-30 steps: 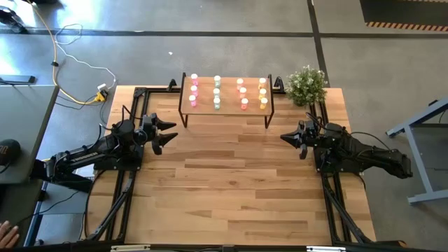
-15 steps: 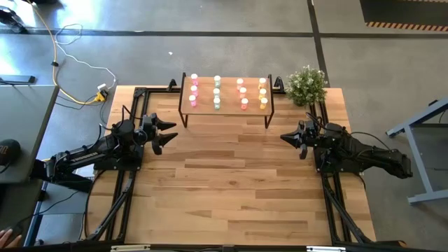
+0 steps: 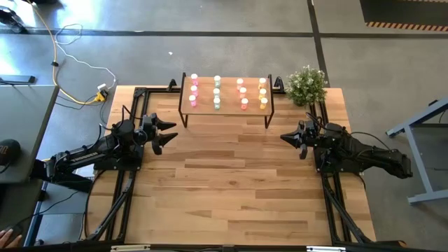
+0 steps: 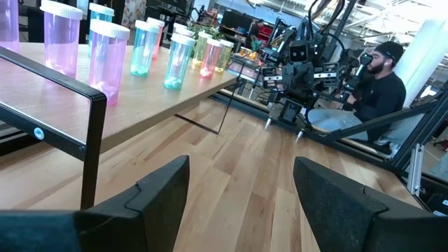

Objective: Pick and place medicine bottles onto shelf by color
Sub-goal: Return to Home Position

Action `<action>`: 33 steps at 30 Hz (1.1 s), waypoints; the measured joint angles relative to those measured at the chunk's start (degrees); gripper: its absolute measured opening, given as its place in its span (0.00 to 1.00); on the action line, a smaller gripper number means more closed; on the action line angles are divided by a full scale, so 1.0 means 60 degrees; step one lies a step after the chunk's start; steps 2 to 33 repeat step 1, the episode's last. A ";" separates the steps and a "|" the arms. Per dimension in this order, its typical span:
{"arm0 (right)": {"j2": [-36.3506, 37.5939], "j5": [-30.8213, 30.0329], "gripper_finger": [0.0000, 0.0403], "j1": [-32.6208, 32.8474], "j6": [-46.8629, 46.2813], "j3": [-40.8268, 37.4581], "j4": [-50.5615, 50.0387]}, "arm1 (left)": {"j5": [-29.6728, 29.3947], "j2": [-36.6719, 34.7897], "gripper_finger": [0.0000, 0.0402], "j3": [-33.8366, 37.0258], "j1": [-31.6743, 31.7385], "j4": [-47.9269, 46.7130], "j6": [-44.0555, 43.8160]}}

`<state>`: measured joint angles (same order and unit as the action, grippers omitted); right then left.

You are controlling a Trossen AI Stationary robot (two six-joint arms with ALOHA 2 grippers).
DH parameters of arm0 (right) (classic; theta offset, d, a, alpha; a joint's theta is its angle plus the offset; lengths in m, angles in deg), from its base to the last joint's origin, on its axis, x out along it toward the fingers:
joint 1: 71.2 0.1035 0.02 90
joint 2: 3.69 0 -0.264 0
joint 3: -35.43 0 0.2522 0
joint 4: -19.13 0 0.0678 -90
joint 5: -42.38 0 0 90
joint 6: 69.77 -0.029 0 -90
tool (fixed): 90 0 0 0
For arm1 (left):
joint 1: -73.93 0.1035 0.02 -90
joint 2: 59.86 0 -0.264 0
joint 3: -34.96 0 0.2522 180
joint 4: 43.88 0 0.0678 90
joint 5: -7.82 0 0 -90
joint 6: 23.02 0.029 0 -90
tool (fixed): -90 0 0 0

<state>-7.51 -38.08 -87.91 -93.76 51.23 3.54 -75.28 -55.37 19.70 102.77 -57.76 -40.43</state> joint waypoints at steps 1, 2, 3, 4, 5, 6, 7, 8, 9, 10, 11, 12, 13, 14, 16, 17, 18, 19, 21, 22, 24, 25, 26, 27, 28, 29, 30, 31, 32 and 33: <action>0.0000 0.0000 0.00 0.0000 0.0000 0.0000 0.0000 | 0.0000 0.0000 0.61 0.0000 -0.0002 0.0000 0.0000; 0.0000 0.0000 0.00 0.0000 0.0000 0.0000 0.0000 | 0.0000 0.0000 0.61 0.0000 -0.0002 0.0000 0.0000; 0.0000 0.0000 0.00 0.0000 0.0000 0.0000 0.0000 | 0.0000 0.0000 0.61 0.0000 -0.0002 0.0000 0.0000; 0.0000 0.0000 0.00 0.0000 0.0000 0.0000 0.0000 | 0.0000 0.0000 0.61 0.0000 -0.0002 0.0000 0.0000; 0.0000 0.0000 0.00 0.0000 0.0000 0.0000 0.0000 | 0.0000 0.0000 0.61 0.0000 -0.0002 0.0000 0.0000; 0.0000 0.0000 0.00 0.0000 0.0000 0.0000 0.0000 | 0.0000 0.0000 0.61 0.0000 -0.0002 0.0000 0.0000; 0.0000 0.0000 0.00 0.0000 0.0000 0.0000 0.0000 | 0.0000 0.0000 0.61 0.0000 -0.0002 0.0000 0.0000; 0.0000 0.0000 0.00 0.0000 0.0000 0.0000 0.0000 | 0.0000 0.0000 0.61 0.0000 -0.0002 0.0000 0.0000; 0.0000 0.0000 0.00 0.0000 0.0000 0.0000 0.0000 | 0.0000 0.0000 0.61 0.0000 -0.0002 0.0000 0.0000; 0.0000 0.0000 0.00 0.0000 0.0000 0.0000 0.0000 | 0.0000 0.0000 0.61 0.0000 -0.0002 0.0000 0.0000; 0.0000 0.0000 0.00 0.0000 0.0000 0.0000 0.0000 | 0.0000 0.0000 0.61 0.0000 -0.0002 0.0000 0.0000; 0.0000 0.0000 0.00 0.0000 0.0000 0.0000 0.0000 | 0.0000 0.0000 0.61 0.0000 -0.0002 0.0000 0.0000; 0.0000 0.0000 0.00 0.0000 0.0000 0.0000 0.0000 | 0.0000 0.0000 0.61 0.0000 -0.0002 0.0000 0.0000; 0.0000 0.0000 0.00 0.0000 0.0000 0.0000 0.0000 | 0.0000 0.0000 0.61 0.0000 -0.0002 0.0000 0.0000; 0.0000 0.0000 0.00 0.0000 0.0000 0.0000 0.0000 | 0.0000 0.0000 0.61 0.0000 -0.0002 0.0000 0.0000; 0.0000 0.0000 0.00 0.0000 0.0000 0.0000 0.0000 | 0.0000 0.0000 0.61 0.0000 -0.0002 0.0000 0.0000; 0.0000 0.0000 0.00 0.0000 0.0000 0.0000 0.0000 | 0.0000 0.0000 0.61 0.0000 -0.0002 0.0000 0.0000; 0.0000 0.0000 0.00 0.0000 0.0000 0.0000 0.0000 | 0.0000 0.0000 0.61 0.0000 -0.0002 0.0000 0.0000; 0.0000 0.0000 0.00 0.0000 0.0000 0.0000 0.0000 | 0.0000 0.0000 0.61 0.0000 -0.0002 0.0000 0.0000; 0.0000 0.0000 0.00 0.0000 0.0000 0.0000 0.0000 | 0.0000 0.0000 0.61 0.0000 -0.0002 0.0000 0.0000; 0.0000 0.0000 0.00 0.0000 0.0000 0.0000 0.0000 | 0.0000 0.0000 0.61 0.0000 -0.0002 0.0000 0.0000; 0.0000 0.0000 0.00 0.0000 0.0000 0.0000 0.0000 | 0.0000 0.0000 0.61 0.0000 -0.0002 0.0000 0.0000; 0.0000 0.0000 0.00 0.0000 0.0000 0.0000 0.0000 | 0.0000 0.0000 0.61 0.0000 -0.0002 0.0000 0.0000; 0.0000 0.0000 0.00 0.0000 0.0000 0.0000 0.0000 | 0.0000 0.0000 0.61 0.0000 -0.0002 0.0000 0.0000; 0.0000 0.0000 0.00 0.0000 0.0000 0.0000 0.0000 | 0.0000 0.0000 0.61 0.0000 -0.0002 0.0000 0.0000; 0.0000 0.0000 0.00 0.0000 0.0000 0.0000 0.0000 | 0.0000 0.0000 0.61 0.0000 -0.0002 0.0000 0.0000; 0.0000 0.0000 0.00 0.0000 0.0000 0.0000 0.0000 | 0.0000 0.0000 0.61 0.0000 -0.0002 0.0000 0.0000; 0.0000 0.0000 0.00 0.0000 0.0000 0.0000 0.0000 | 0.0000 0.0000 0.61 0.0000 -0.0002 0.0000 0.0000; 0.0000 0.0000 0.00 0.0000 0.0000 0.0000 0.0000 | 0.0000 0.0000 0.61 0.0000 -0.0002 0.0000 0.0000; 0.0000 0.0000 0.00 0.0000 0.0000 0.0000 0.0000 | 0.0000 0.0000 0.61 0.0000 -0.0002 0.0000 0.0000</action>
